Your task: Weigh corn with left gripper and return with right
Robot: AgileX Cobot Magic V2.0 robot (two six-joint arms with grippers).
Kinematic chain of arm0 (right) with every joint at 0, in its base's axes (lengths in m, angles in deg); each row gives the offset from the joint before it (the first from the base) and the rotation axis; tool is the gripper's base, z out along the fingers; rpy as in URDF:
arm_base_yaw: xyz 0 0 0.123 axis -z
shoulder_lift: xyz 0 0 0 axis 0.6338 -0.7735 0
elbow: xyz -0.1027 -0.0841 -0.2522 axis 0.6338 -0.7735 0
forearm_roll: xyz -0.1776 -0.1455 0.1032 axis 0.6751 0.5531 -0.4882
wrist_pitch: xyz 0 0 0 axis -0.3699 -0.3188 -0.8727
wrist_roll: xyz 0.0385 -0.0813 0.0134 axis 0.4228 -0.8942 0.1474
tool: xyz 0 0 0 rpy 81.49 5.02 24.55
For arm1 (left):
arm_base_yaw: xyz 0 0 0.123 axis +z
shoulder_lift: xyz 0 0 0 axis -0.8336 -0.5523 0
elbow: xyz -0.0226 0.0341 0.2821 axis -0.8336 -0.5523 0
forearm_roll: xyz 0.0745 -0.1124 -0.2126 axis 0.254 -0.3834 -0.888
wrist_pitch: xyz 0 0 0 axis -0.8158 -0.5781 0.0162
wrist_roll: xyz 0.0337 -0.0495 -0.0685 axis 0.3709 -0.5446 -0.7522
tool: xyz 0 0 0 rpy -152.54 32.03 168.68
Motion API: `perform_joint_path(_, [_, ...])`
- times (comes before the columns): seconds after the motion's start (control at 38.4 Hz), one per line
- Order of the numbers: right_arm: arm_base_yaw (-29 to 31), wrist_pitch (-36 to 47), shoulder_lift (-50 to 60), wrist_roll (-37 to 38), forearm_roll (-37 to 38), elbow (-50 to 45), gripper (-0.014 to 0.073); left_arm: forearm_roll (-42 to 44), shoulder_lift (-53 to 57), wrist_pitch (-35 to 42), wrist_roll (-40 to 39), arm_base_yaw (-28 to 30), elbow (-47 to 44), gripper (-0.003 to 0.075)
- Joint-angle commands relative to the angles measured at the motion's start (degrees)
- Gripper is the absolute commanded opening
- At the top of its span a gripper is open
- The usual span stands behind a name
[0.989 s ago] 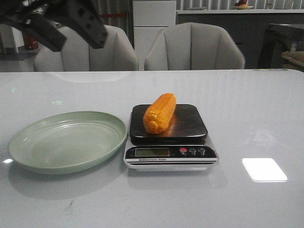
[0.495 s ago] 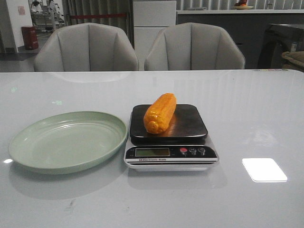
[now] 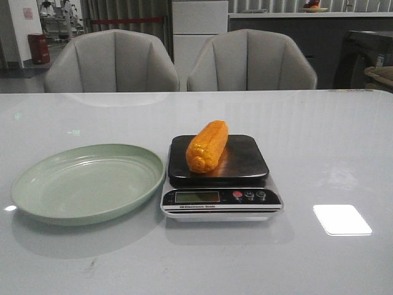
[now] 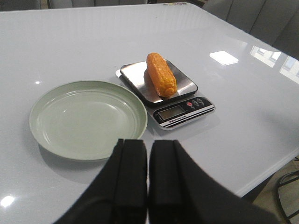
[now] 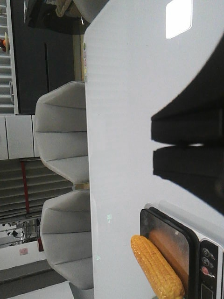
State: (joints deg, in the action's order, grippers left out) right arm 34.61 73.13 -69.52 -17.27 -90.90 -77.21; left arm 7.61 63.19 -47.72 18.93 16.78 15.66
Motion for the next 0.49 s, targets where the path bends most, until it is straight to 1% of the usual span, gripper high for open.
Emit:
perform_joint_path(0.0, [0.18,6.63,1.12,-0.29,0.57,-0.19,0.0165,0.49,-0.46,1.83,-0.02,-0.13,1.54,0.0125])
perform_joint_path(0.18, [-0.5,3.5,-0.37,-0.15,0.73,6.26,0.0165,0.58,-0.46,1.46,-0.02,-0.13,1.54,0.0125])
perform_joint_path(0.29, [-0.5,-0.62,-6.03,-0.27,1.6,12.24,0.0165,0.58,-0.46,1.46,-0.02,-0.13,1.54,0.0125])
perform_joint_path(0.36, [-0.5,-5.31,-11.36,-0.27,1.6,17.53,0.0165,0.58,-0.46,1.46,-0.02,-0.13,1.54,0.0125])
perform_joint_path(0.47, [-0.5,-15.7,-18.98,-0.27,1.6,25.38,0.0165,0.58,-0.46,1.46,-0.02,-0.13,1.54,0.0125])
